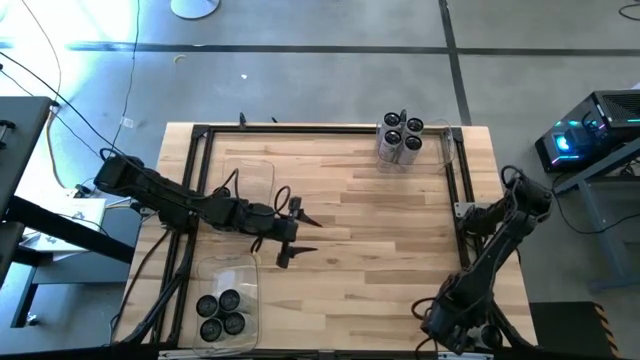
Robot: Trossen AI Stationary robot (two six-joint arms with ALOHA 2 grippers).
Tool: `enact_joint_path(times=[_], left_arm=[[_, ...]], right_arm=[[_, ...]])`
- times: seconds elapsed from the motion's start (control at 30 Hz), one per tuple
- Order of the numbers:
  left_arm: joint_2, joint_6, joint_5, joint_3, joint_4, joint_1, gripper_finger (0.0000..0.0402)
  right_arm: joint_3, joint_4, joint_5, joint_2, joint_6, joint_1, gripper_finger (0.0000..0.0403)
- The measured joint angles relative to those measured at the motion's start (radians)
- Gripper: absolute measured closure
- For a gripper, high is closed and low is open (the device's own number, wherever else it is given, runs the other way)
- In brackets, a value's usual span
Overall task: Sort soda cans
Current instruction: Put the white yellow soda can into the top left transparent bin
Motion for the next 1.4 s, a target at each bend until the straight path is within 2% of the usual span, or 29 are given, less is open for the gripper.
enact_joint_path(times=[0.2,0.53,0.7,0.83,0.93,1.1,1.27,1.4], left_arm=[[0.000,-0.002,0.000,0.000,0.002,0.000,0.0118],[0.000,-0.003,0.000,0.000,-0.023,0.000,0.0118],[0.000,-0.003,0.000,0.000,-0.034,0.000,0.0118],[0.000,-0.002,0.000,0.000,-0.035,0.000,0.0118],[0.000,0.002,-0.020,0.000,-0.035,0.001,0.0118],[0.030,0.026,-0.111,0.000,-0.012,0.001,0.0118],[0.118,0.117,-0.128,0.000,0.153,0.000,0.0118],[0.212,0.221,-0.108,0.000,0.334,-0.005,0.0118]], right_arm=[[-0.003,0.004,-0.032,0.000,-0.007,-0.009,0.0192],[-0.001,0.005,-0.022,0.002,-0.002,-0.073,0.0195],[0.022,-0.012,0.043,0.002,-0.069,-0.124,0.0195],[0.083,-0.104,0.148,0.002,-0.164,-0.188,0.0195],[0.147,-0.201,0.297,0.002,-0.266,-0.258,0.0195],[0.257,-0.301,0.531,0.003,-0.443,-0.385,0.0195],[0.353,-0.310,0.688,0.003,-0.586,-0.499,0.0195],[0.373,-0.289,0.752,0.003,-0.637,-0.589,0.0195]])
